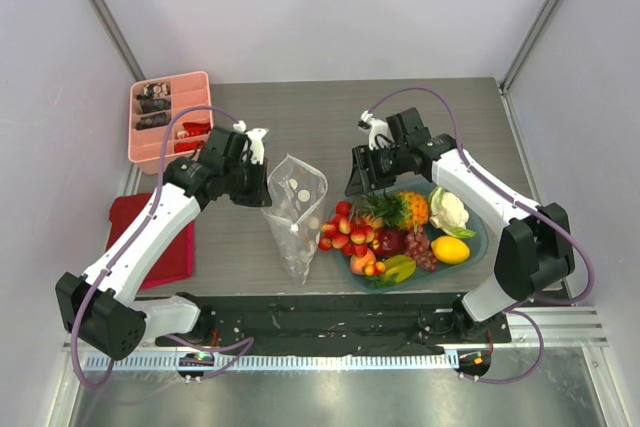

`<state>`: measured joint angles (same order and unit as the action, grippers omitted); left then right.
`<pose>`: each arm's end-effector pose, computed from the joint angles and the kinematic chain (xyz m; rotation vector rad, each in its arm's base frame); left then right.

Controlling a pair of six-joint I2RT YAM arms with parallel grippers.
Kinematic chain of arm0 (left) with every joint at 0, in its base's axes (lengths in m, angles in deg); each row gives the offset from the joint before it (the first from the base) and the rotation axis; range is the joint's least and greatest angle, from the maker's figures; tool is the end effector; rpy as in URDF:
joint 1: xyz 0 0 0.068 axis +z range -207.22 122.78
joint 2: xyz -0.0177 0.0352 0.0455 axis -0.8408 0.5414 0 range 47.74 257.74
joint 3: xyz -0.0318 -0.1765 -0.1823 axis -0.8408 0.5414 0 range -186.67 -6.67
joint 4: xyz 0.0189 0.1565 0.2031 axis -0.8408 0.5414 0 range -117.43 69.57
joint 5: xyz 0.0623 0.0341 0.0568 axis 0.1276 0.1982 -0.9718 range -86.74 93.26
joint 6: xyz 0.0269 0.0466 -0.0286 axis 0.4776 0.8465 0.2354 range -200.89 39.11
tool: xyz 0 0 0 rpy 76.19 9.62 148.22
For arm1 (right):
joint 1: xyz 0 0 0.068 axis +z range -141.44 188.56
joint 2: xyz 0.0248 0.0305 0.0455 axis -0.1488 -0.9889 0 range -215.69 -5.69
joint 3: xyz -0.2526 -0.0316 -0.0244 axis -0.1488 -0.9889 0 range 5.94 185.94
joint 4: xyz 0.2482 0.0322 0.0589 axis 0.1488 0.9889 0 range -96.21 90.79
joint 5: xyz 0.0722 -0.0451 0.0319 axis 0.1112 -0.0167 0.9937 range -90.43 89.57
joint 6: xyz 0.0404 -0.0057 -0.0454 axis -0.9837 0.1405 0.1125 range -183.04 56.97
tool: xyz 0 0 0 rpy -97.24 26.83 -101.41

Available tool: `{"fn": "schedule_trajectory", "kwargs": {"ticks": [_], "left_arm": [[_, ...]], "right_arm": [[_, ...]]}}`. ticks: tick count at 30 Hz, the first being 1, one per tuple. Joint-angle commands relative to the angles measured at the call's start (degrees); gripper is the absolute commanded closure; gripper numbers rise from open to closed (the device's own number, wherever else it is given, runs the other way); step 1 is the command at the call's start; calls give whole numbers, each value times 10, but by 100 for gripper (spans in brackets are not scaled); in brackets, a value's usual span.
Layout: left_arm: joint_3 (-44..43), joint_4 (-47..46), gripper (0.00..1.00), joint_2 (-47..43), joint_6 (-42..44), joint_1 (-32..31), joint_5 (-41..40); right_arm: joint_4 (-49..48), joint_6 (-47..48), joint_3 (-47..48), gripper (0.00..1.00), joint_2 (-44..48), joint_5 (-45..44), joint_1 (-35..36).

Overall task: Place the food in the zip-top bag and seal the zipper
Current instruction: Pick up the fake fruit from the bin.

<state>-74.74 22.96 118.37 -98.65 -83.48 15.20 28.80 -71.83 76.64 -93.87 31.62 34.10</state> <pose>0.2224 -0.1201 0.3003 0.2792 2.5461 -0.5698 0.2856 0.1633 0.2552 -0.6100 2.4570 0.9439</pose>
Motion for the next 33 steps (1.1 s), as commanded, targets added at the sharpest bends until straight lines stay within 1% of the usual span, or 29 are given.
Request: {"fn": "schedule_trajectory", "kwargs": {"ticks": [1,4,5,6,8,9,11,12,14,15,17,18,22,26,29,33], "left_arm": [[-2,-15,100,-15,4,-1,-8],[0,-14,100,-16,4,-1,-8],[-1,-14,100,-17,4,-2,-5],[-2,-13,100,-17,5,-1,-4],[-1,-13,100,-20,4,-1,-3],[0,-13,100,-21,4,-2,-1],[1,-14,100,-23,4,-2,-1],[1,-14,100,-23,5,-1,0],[-2,-12,100,-23,7,-1,0],[-3,-12,100,-22,8,-1,1],[-6,-10,100,-23,10,-1,2],[-6,-13,100,-23,10,-1,2],[-5,-15,100,-22,11,-2,3],[-6,-16,100,-21,11,-1,6],[-7,-16,100,-19,14,-1,4],[-5,-16,100,-18,15,-2,4]], "right_arm": [[-13,-2,15,43,1,-7,-3],[19,29,31,40,10,-16,-13],[33,63,44,37,13,-16,-18],[58,80,52,32,18,-14,-22],[76,130,67,25,41,-16,-30],[88,146,71,18,51,-17,-36],[105,180,79,14,76,-14,-38],[130,229,81,12,81,-13,-38],[160,296,77,10,96,-20,-38],[176,351,70,9,103,-30,-37],[188,424,44,8,124,-41,-38],[181,472,32,8,130,-51,-38],[160,569,-13,5,144,-43,-34],[144,641,-42,4,137,-44,-8],[108,657,-68,4,127,-62,14],[71,659,-80,4,92,-69,27]]}}
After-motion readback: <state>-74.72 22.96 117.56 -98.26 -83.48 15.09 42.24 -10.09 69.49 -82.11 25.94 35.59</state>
